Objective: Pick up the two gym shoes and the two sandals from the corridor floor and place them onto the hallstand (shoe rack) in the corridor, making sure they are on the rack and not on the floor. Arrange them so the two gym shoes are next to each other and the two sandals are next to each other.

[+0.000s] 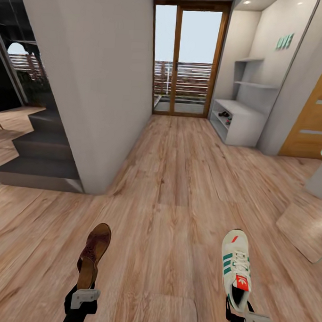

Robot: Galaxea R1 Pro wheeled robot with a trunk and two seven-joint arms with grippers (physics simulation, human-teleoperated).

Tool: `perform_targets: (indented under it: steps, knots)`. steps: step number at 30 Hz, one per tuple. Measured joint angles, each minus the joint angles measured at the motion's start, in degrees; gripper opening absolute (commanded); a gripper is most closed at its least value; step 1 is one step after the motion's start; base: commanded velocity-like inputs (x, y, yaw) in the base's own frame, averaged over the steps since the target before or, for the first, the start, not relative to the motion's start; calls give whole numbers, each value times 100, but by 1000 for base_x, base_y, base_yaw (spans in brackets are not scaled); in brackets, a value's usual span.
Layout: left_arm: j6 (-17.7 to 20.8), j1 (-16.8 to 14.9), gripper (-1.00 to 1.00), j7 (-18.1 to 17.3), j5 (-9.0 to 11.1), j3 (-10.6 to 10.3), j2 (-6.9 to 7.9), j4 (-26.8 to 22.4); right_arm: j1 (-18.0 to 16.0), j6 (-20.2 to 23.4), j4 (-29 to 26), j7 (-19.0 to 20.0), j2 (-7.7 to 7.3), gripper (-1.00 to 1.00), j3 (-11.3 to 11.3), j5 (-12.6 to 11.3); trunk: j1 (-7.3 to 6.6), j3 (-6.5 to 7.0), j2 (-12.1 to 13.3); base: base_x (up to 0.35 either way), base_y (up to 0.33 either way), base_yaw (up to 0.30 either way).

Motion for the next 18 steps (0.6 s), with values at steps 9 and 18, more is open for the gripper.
perform_targets:
  steps: [9,18]
  knots:
    - [-4,0,-100,0,0,0,0,0,0,0,0,0,0,-100,0,0,0,0,0,335,-85,0]
    - [-3,0,-100,0,0,0,0,0,0,0,0,0,0,-100,0,0,0,0,0,335,-85,0]
